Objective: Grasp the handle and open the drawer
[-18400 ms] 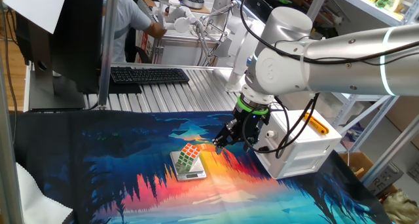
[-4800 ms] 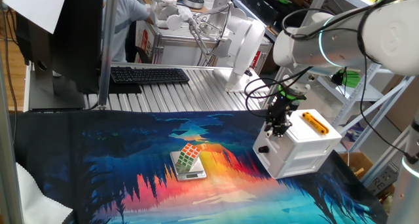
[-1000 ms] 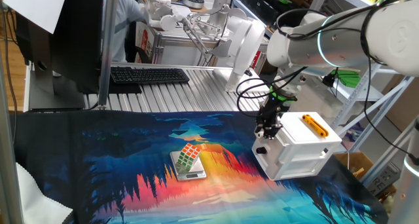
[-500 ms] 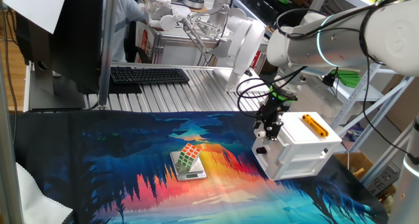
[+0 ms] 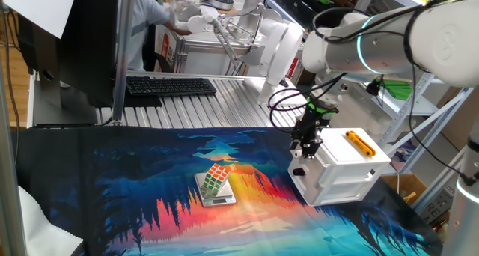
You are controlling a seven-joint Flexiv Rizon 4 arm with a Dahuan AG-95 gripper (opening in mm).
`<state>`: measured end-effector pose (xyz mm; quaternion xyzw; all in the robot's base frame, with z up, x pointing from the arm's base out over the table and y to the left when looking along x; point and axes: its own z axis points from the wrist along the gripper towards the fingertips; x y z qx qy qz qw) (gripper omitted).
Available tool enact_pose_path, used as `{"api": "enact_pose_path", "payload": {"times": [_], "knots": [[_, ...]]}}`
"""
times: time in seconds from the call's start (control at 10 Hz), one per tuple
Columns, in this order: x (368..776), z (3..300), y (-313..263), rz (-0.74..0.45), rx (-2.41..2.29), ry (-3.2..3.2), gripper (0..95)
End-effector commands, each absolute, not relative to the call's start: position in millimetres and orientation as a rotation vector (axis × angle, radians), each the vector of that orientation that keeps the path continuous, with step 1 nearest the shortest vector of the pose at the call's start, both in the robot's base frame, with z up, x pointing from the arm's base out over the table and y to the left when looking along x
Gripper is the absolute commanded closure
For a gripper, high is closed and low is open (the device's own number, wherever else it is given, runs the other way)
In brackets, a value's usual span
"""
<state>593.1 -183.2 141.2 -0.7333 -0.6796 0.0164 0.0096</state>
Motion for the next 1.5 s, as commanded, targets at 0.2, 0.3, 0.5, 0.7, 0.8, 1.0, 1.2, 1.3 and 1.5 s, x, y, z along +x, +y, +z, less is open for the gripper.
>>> {"api": "enact_pose_path", "payload": {"times": [0.2,0.3,0.5,0.7,0.8,1.0,1.2,1.3,1.5], "knots": [[591.7,141.8,-183.2,0.012,-2.230,-2.159,19.0],[591.7,141.8,-183.2,-0.006,-2.241,-2.131,19.0],[591.7,141.8,-183.2,-0.010,-2.255,-2.106,19.0],[591.7,141.8,-183.2,-0.031,-2.213,-2.134,19.0],[591.7,141.8,-183.2,-0.032,-2.214,-2.132,19.0],[591.7,141.8,-183.2,-0.062,-2.180,-2.128,19.0],[591.7,141.8,-183.2,-0.061,-2.198,-2.118,19.0],[591.9,141.5,-183.2,-0.062,-2.198,-2.120,19.0],[592.2,140.6,-182.9,-0.073,-2.170,-2.129,19.0]]}}
